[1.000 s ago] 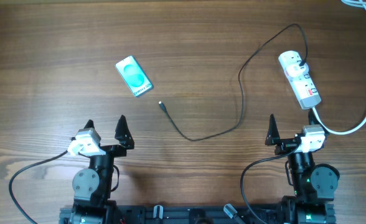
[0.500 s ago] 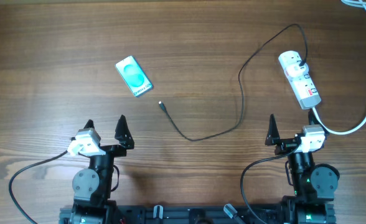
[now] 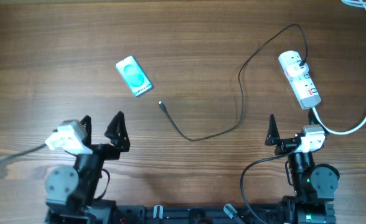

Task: Plug charger to phone and switch on socket
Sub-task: 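Move the left gripper forward over the Galaxy S25 phone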

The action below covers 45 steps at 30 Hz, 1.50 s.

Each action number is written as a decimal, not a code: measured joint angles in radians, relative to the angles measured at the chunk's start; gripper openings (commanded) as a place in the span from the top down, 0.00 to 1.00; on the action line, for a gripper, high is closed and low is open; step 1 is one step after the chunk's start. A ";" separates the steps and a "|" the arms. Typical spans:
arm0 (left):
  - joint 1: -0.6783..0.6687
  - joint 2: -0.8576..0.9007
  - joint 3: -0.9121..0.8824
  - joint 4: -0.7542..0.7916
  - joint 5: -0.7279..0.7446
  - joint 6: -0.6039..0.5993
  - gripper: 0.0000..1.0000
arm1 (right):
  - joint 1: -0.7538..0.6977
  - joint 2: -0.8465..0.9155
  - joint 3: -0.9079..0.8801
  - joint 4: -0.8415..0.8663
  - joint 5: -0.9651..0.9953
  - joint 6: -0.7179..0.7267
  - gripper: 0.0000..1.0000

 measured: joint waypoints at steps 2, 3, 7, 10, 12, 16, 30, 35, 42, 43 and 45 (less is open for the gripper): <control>0.000 0.116 0.132 -0.072 0.025 0.013 0.00 | 0.000 0.000 0.000 0.000 0.000 0.000 0.00; 0.000 0.188 0.218 -0.164 0.043 0.022 0.00 | 0.000 0.000 0.000 -0.002 0.000 0.000 0.00; 0.001 0.546 0.584 -0.437 0.111 0.039 0.00 | 0.000 0.000 0.000 -0.002 0.000 0.000 0.00; 0.001 0.798 0.828 -0.660 0.132 0.046 0.00 | 0.000 0.000 0.000 -0.002 0.000 0.000 0.00; 0.001 0.946 0.930 -0.710 0.146 0.046 0.00 | 0.000 0.000 0.000 -0.001 0.000 0.000 0.00; 0.001 1.126 0.972 -0.722 0.206 0.046 0.00 | 0.000 0.000 0.000 -0.001 0.000 0.000 0.00; -0.077 1.503 0.973 -0.732 0.292 0.045 0.00 | 0.000 0.000 0.000 -0.001 0.000 0.000 0.00; -0.146 1.520 0.973 -0.731 0.293 0.049 0.00 | 0.000 0.000 0.000 -0.001 0.000 0.000 0.00; -0.188 1.520 0.973 -0.720 0.296 0.049 0.00 | 0.000 0.000 0.000 -0.001 0.000 0.000 0.00; -0.188 1.520 0.973 -0.720 0.296 0.049 0.00 | 0.000 0.000 0.000 -0.001 0.000 0.000 0.00; -0.190 1.520 0.973 -0.720 0.296 0.049 0.00 | 0.000 0.000 0.000 -0.001 0.000 0.000 0.00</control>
